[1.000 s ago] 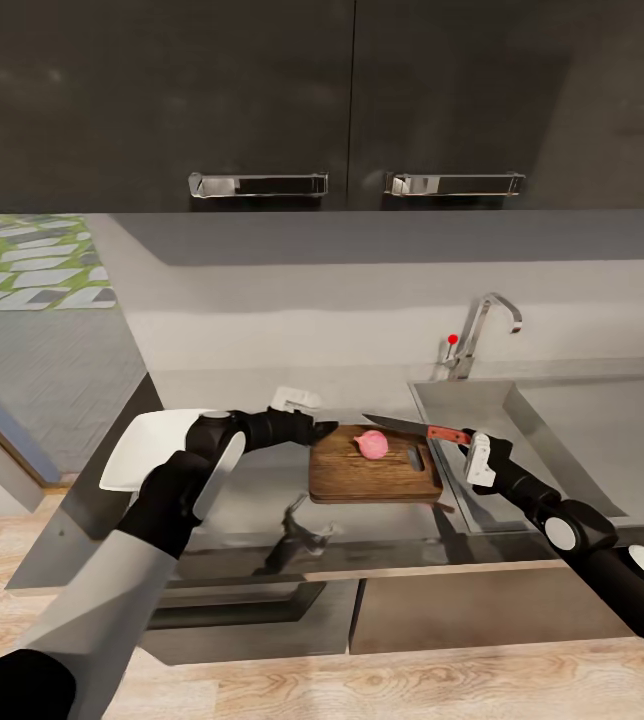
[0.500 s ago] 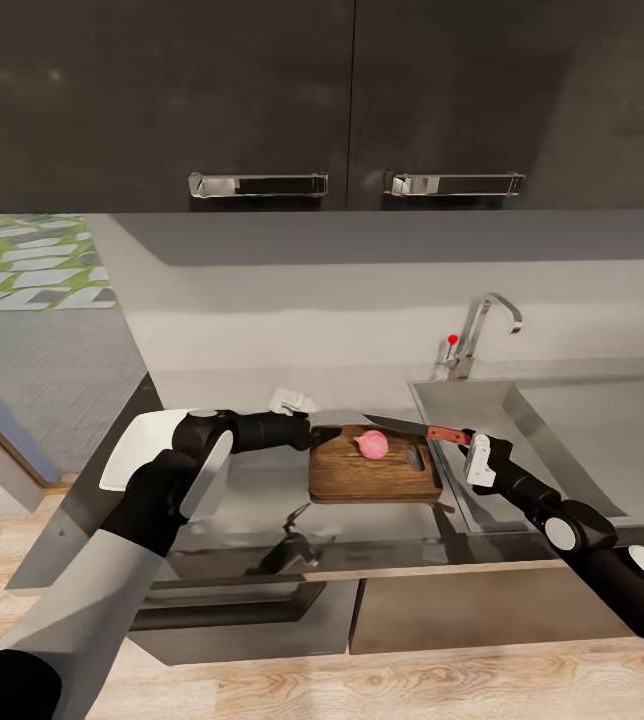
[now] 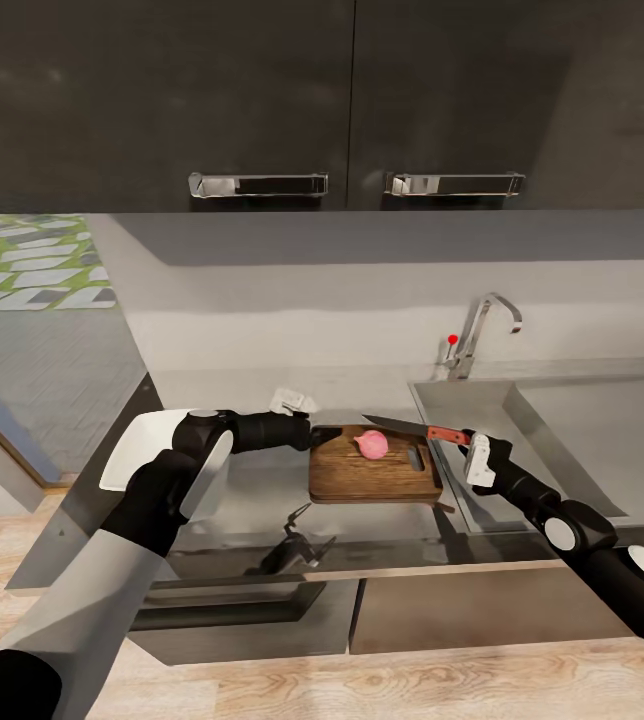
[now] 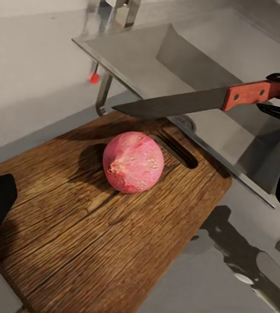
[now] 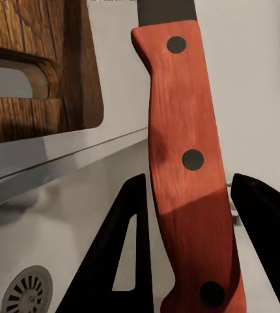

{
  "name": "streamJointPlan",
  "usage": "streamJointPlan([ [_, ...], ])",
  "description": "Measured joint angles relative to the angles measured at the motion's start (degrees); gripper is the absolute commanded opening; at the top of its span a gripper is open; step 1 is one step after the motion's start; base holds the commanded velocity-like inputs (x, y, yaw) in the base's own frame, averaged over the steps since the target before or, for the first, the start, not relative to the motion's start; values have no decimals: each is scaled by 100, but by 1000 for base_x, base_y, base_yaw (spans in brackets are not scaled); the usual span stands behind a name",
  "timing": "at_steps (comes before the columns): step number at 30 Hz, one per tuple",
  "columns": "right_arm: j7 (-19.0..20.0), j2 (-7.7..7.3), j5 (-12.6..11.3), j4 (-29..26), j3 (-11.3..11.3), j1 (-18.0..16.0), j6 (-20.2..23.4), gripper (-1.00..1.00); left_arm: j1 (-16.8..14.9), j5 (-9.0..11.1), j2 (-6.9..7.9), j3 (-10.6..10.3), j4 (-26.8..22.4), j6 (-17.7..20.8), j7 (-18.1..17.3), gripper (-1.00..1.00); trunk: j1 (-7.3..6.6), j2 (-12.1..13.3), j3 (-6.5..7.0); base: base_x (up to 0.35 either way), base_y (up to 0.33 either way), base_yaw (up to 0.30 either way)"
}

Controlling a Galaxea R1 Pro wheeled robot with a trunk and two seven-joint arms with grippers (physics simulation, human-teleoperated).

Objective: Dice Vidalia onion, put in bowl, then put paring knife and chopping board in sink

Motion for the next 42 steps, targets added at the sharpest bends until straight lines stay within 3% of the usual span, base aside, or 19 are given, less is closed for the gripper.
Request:
streamJointPlan([
  [6, 0, 0, -4, 5, 190, 0, -2, -100, 0, 0, 0, -3, 0, 0, 0, 100, 0, 0, 0, 0, 0, 0],
  [42, 0, 0, -8, 6, 200, 0, -1, -100, 0, 0, -9, -7, 9, 0, 0, 100, 0, 0, 0, 0, 0, 0],
])
